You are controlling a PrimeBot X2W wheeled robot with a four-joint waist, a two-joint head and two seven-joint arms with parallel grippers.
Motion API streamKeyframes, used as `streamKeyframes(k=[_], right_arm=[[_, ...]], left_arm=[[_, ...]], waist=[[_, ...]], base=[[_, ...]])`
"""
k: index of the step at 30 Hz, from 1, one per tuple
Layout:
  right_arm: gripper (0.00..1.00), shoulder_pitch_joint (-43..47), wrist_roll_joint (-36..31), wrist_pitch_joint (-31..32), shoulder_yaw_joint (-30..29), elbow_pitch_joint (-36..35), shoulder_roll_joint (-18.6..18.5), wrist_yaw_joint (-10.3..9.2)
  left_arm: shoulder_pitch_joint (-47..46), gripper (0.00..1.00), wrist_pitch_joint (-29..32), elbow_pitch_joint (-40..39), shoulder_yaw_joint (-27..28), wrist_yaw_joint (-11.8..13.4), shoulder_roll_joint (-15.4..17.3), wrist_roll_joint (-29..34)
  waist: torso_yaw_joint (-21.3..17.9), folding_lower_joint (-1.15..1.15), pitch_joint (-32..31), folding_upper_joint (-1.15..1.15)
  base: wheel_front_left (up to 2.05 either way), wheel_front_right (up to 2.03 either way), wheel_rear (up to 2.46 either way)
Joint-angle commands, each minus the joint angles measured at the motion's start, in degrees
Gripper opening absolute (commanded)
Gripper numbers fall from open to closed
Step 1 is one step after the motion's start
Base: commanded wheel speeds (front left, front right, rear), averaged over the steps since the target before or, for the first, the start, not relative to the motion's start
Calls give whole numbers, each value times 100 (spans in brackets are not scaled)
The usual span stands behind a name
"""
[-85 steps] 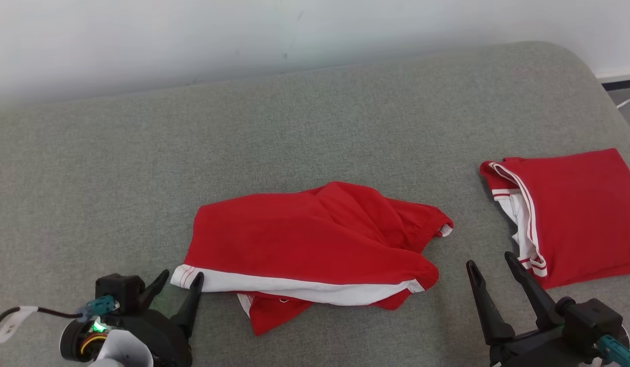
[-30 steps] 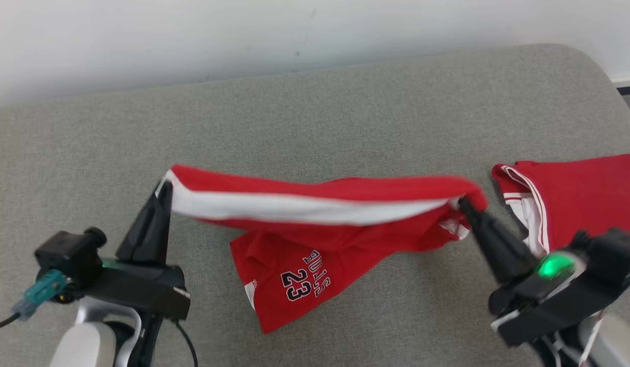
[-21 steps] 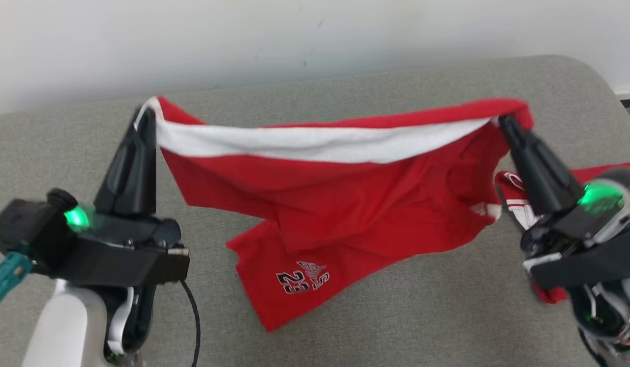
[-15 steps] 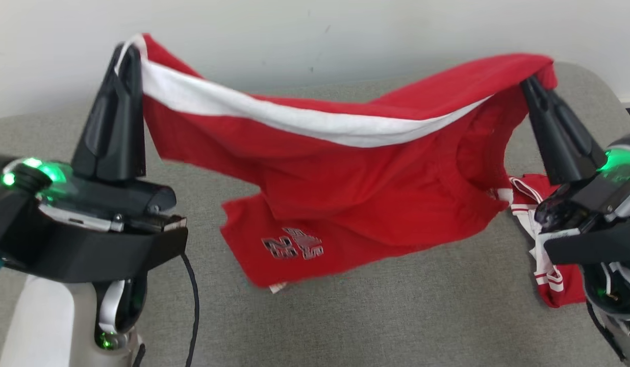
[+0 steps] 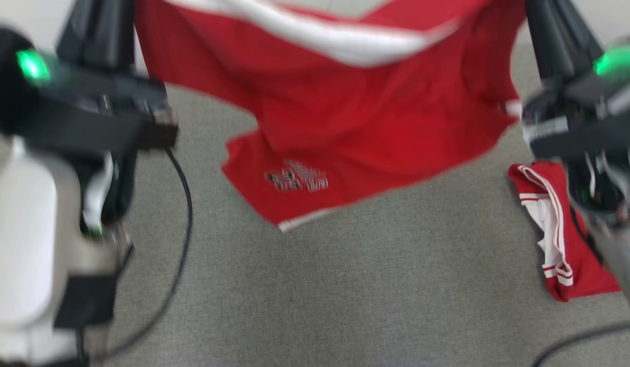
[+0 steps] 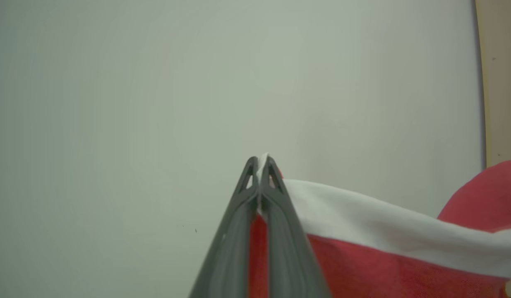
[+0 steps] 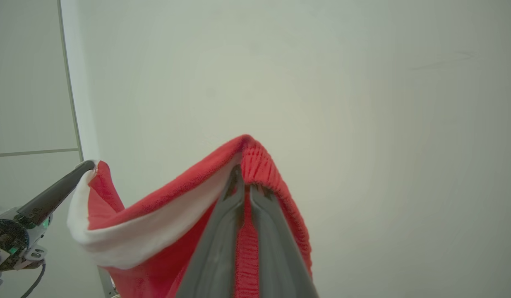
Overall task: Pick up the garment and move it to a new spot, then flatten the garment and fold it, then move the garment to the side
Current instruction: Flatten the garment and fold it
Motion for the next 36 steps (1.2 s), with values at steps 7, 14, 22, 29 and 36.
streamKeyframes(k=[7, 14, 22, 29, 36], right_arm=[[0, -1661, -61, -442, 438, 1644, 418, 2], [0, -2714, -327, -568, 590, 2899, 939, 2], [0, -2209, -178, -572, 1524, 3312, 807, 2], [0, -1128, 391, -573, 2000, 3158, 517, 2], [0, 246, 614, -574, 2070, 2476, 174, 2]], left_arm=[[-1532, 0, -570, 1661, 126, -91, 46, 89], [-2714, 0, -1347, 3039, 143, -102, 49, 280], [-2039, 0, -1582, 3392, -52, -205, -234, 145], [-340, 0, -1607, 2578, -193, -80, -283, 68], [1713, 0, -1310, 1245, -85, 238, -75, -34]], waist=[[36, 0, 466, -1], [89, 0, 809, -1], [344, 0, 1089, -1], [376, 0, 1089, -1], [279, 0, 795, -1]], base=[[0, 0, 0], [0, 0, 0], [0, 0, 0], [0, 0, 0], [0, 0, 0]])
